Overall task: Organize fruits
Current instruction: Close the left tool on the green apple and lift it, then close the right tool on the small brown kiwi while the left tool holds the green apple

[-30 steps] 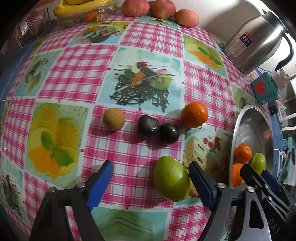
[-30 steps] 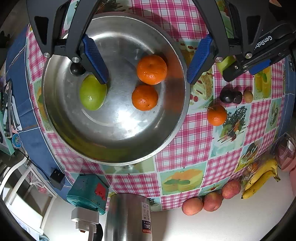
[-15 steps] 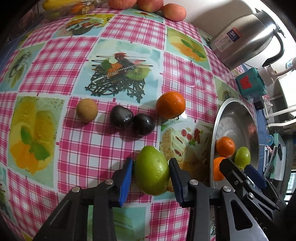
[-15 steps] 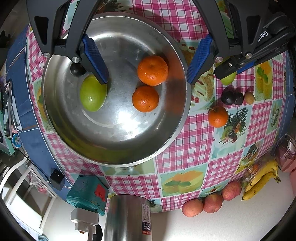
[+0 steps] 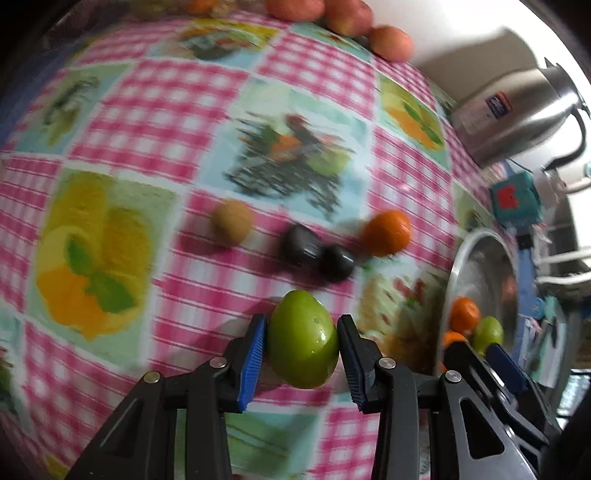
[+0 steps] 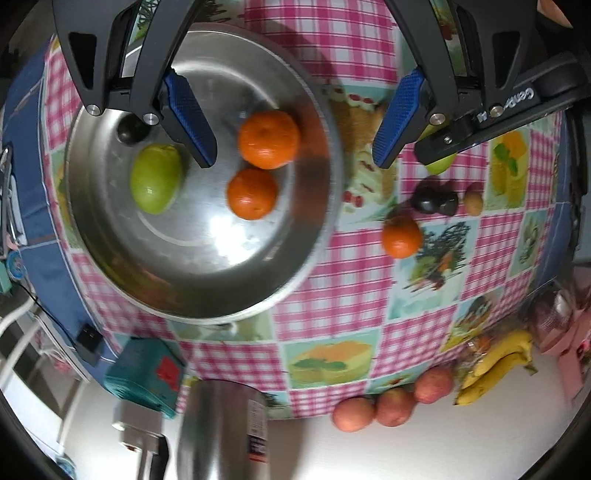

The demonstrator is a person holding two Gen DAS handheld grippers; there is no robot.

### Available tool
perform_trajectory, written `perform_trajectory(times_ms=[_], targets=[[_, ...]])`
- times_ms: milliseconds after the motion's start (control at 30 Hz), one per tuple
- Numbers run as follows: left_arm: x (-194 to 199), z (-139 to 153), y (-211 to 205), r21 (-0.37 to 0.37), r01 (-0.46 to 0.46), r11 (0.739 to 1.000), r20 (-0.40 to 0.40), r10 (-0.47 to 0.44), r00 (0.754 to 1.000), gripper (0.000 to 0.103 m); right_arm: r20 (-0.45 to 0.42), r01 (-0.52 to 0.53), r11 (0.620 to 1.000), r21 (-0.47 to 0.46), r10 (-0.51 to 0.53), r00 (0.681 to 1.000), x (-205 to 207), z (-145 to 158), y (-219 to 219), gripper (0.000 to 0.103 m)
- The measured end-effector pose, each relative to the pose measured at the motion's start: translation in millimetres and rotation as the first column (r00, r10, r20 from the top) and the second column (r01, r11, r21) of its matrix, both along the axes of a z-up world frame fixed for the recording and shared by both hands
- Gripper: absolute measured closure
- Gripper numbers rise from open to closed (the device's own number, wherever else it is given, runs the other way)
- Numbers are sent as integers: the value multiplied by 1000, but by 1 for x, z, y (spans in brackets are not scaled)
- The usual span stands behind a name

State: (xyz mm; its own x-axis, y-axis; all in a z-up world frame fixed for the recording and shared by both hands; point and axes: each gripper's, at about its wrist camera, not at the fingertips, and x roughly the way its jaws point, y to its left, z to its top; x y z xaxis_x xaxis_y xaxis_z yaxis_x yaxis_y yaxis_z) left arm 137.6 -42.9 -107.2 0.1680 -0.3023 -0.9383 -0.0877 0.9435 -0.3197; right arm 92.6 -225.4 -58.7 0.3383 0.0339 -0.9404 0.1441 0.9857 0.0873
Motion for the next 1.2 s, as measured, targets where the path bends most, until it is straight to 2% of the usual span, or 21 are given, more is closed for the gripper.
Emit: perform_trajectory(times_ms=[100, 233, 433, 567, 633, 700, 1200], targets=[[2, 1, 20, 28, -57, 998, 9, 56, 998, 61, 14, -35, 999, 23, 35, 999, 0, 2, 9, 18], [3, -3, 37, -34, -110, 993, -15, 110, 994, 61, 27, -79, 996, 48, 78, 997, 0, 4, 20, 29], [0, -2, 39, -15, -101, 995, -12, 101, 995, 61, 5, -147, 987, 62, 147, 989, 1, -4, 40, 39], [4, -4, 35, -14, -99, 995, -14, 99, 995, 61, -15, -185, 983, 16, 185, 983, 1, -11, 52, 42], [6, -5, 30, -13, -95, 995, -17, 95, 995, 61, -16, -201, 980, 0, 201, 980, 1, -11, 56, 46], [6, -5, 31, -10, -88, 996, -18, 88, 996, 61, -28, -206, 978, 30, 207, 978, 2, -15, 57, 53], [10, -7, 26, 16, -66, 998, -7, 66, 998, 60, -136, -259, 964, -56, 250, 959, 7, -50, 70, 55]])
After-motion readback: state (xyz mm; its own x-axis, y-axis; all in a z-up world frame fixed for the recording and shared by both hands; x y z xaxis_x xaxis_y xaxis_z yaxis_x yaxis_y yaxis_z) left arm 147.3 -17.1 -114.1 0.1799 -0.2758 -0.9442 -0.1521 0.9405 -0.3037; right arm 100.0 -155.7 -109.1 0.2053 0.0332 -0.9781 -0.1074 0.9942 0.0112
